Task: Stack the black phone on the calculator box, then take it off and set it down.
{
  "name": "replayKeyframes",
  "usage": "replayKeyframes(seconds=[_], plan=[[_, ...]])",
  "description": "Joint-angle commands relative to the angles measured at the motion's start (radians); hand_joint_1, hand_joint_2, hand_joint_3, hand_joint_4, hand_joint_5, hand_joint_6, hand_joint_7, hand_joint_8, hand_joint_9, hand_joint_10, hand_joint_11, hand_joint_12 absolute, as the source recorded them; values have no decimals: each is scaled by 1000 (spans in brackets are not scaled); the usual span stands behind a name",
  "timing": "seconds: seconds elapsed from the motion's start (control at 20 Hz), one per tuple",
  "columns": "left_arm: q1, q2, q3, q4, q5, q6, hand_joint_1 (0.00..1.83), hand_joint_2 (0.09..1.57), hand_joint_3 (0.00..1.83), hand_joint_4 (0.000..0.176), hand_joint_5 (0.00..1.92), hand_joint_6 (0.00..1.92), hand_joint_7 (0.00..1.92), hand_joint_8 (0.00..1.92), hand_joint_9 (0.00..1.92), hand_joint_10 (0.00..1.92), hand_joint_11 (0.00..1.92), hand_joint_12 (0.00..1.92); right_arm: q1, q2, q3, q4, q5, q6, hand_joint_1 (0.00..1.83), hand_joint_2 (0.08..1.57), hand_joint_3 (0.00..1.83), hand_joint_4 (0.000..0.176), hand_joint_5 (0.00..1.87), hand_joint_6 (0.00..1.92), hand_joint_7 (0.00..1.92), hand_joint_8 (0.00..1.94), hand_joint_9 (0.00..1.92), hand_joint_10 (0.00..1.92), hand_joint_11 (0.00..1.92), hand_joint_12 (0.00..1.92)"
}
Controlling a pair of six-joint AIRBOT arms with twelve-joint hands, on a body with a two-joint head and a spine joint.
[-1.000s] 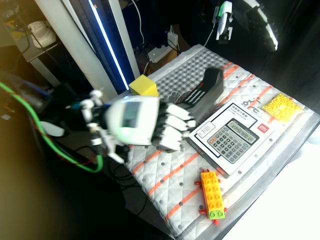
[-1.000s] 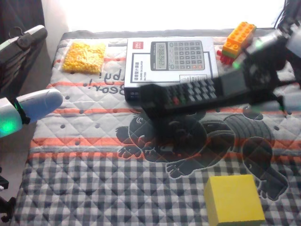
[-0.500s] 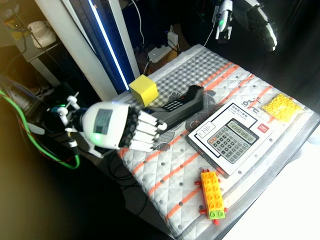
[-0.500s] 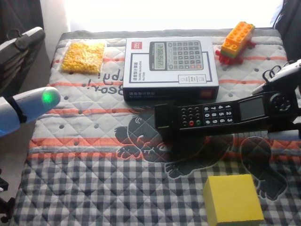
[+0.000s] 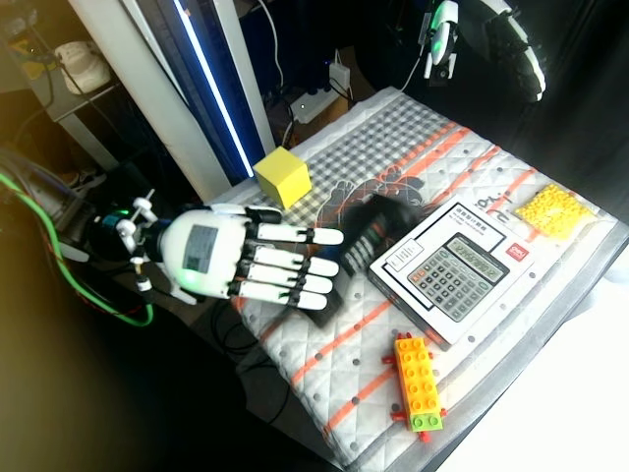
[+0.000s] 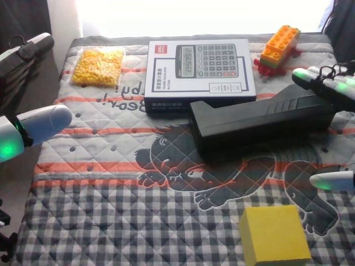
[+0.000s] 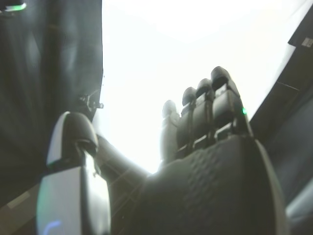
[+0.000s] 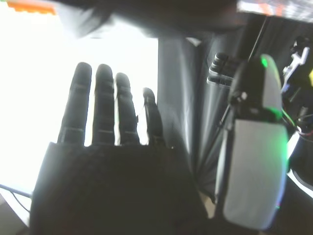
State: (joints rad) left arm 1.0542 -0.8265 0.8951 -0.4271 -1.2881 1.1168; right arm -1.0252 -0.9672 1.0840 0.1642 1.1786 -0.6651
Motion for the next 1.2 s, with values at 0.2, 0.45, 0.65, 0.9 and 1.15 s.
replayKeyframes(seconds=[0.2, 0.45, 0.65, 0.9, 1.15], plan=[[2, 2, 4, 6, -156, -31, 720, 1042, 0, 124, 158, 0, 150, 4, 128, 6, 0, 427, -11, 28, -26, 7, 229, 14, 670, 814, 0, 153, 0, 0, 59, 4, 105, 14, 47, 21], [38, 6, 2, 35, -268, -137, 452, 1102, 14, 117, 78, 1, 161, 2, 170, 4, 0, 618, -90, 77, -77, 57, 433, 14, 587, 959, 21, 152, 41, 3, 118, 2, 152, 10, 98, 42], [53, 6, -3, 75, -382, -220, 316, 1139, 8, 79, 9, 1, 102, 1, 89, 1, 0, 204, -178, 113, -124, 139, 584, 13, 638, 1048, 12, 143, 3, 0, 53, 0, 109, 1, 82, 28], [34, 6, 9, 122, -443, -318, 13, 1287, 9, 83, 612, 95, 137, 0, 99, 0, 19, 38, -154, 126, -135, 108, 584, 5, 275, 1132, 6, 53, 106, 11, 9, 0, 4, 0, 26, 10], [-109, 12, 40, 239, -443, -315, 108, 1417, 6, 0, 493, 21, 405, 8, 463, 36, 0, 690, -5, 126, -122, -46, 585, -47, 482, 1275, 14, 0, 287, 1, 534, 17, 519, 26, 180, 622]])
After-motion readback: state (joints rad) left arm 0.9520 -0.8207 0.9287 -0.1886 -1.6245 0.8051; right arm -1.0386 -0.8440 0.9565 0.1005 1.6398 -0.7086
